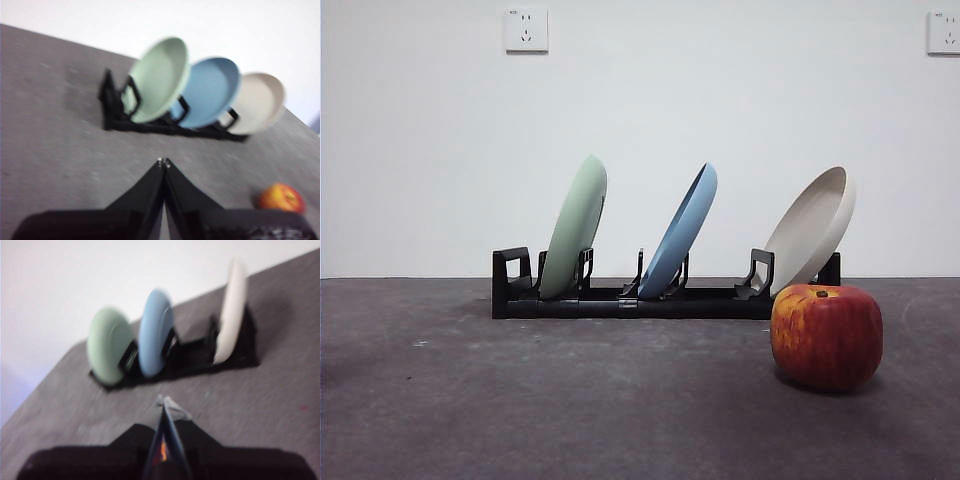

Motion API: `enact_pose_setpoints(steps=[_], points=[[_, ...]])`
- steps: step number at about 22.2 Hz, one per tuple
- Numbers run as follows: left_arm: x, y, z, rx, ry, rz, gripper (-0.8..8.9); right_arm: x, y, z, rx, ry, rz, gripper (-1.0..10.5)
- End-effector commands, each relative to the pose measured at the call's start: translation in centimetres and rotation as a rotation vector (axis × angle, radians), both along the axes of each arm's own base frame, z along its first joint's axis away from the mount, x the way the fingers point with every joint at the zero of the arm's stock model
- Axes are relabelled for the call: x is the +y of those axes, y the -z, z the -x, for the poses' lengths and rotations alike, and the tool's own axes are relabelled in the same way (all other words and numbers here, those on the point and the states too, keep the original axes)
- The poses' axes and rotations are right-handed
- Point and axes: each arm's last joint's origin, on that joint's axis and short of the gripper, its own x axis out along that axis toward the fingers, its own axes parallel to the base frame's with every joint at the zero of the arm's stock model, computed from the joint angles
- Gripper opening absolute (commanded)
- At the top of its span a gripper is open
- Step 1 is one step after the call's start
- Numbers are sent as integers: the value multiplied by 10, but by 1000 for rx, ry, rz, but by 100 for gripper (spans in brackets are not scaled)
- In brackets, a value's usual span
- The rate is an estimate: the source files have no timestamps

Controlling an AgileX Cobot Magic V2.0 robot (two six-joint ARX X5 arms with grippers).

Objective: Take the green plate from the plate rack,put the plate on the table,take the apple from the table,put the apple in the plate

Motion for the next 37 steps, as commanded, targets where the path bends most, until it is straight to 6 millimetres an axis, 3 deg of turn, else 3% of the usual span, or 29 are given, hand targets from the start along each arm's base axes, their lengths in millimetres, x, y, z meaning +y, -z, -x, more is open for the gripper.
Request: enact_pose_setpoints(steps=[1, 12, 17, 24, 25, 27, 28, 37], points=[[-2, -14, -3, 19, 87, -31, -8, 3, -18, -3, 33, -94, 88, -12], [-9, -63, -18, 105, 399, -79, -8, 14, -70, -10, 251, -399, 324, -12], [-10, -74, -17, 144, 475, -104, -8, 17, -75, -7, 333, -484, 374, -12], [-10, -70, -11, 213, 511, -138, 4, 21, -74, -4, 362, -534, 384, 14], [-10, -70, -11, 213, 506, -140, 76, 21, -74, -5, 363, -533, 385, 102], [-10, -70, -12, 220, 481, -152, 475, 21, -74, -5, 374, -522, 376, 502], [-10, -70, -12, 220, 479, -153, 587, 21, -74, -5, 376, -521, 374, 661], [-9, -78, -15, 172, 450, -163, 592, 21, -74, -5, 380, -518, 369, 689]])
